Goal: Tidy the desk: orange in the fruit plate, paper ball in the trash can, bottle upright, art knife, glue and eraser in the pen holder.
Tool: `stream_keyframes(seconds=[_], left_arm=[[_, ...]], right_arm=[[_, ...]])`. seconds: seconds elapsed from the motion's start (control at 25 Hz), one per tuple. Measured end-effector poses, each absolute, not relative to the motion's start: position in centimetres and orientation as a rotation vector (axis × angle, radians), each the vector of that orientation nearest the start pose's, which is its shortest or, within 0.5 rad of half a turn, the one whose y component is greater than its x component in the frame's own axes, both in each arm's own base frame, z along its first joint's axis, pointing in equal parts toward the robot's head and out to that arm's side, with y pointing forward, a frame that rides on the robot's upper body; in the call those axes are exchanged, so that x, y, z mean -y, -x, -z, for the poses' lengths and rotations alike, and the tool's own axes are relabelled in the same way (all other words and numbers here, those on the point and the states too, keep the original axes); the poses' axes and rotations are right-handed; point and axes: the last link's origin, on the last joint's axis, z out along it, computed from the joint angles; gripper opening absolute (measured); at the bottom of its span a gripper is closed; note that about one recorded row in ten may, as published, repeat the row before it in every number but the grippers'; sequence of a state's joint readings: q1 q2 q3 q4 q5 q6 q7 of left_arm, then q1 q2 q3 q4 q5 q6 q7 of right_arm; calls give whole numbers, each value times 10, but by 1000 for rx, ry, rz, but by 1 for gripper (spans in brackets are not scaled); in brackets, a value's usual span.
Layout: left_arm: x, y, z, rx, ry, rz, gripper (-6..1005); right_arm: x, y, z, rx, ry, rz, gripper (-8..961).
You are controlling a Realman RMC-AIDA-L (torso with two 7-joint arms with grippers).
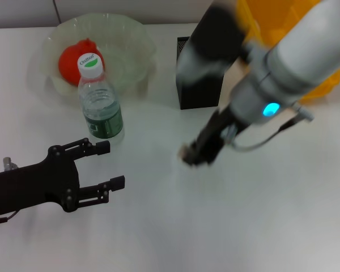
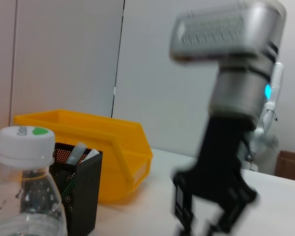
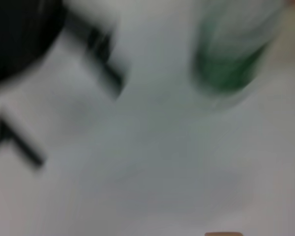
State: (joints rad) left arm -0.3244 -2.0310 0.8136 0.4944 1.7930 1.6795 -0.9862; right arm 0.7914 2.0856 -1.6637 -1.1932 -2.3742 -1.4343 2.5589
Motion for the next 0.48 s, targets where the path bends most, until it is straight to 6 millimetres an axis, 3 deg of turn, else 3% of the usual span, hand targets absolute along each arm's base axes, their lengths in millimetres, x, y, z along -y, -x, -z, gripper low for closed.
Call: stream_keyframes(seconds=[0.04, 0.08, 0.2, 0.24, 0.36, 0.48], left_arm=[[-253, 306, 7, 416, 2703, 864, 785], [-253, 306, 7, 416, 2703, 864, 785], [-253, 306, 7, 416, 2703, 865, 785], [-253, 306, 7, 416, 2704, 867, 785], [-253, 305, 7, 416, 2705, 868, 785], [-254, 305, 6, 418, 2706, 869, 785]], right_arm=[[-358, -107, 50, -701, 2870, 279, 256], [-358, -107, 50, -701, 2870, 279, 262], [-380, -112, 12, -777, 2769, -130, 280], [-397, -124, -5, -780, 2655, -334, 286], [-413, -137, -12, -752, 2536, -475, 304], [-425, -151, -4, -726, 2465, -552, 323]])
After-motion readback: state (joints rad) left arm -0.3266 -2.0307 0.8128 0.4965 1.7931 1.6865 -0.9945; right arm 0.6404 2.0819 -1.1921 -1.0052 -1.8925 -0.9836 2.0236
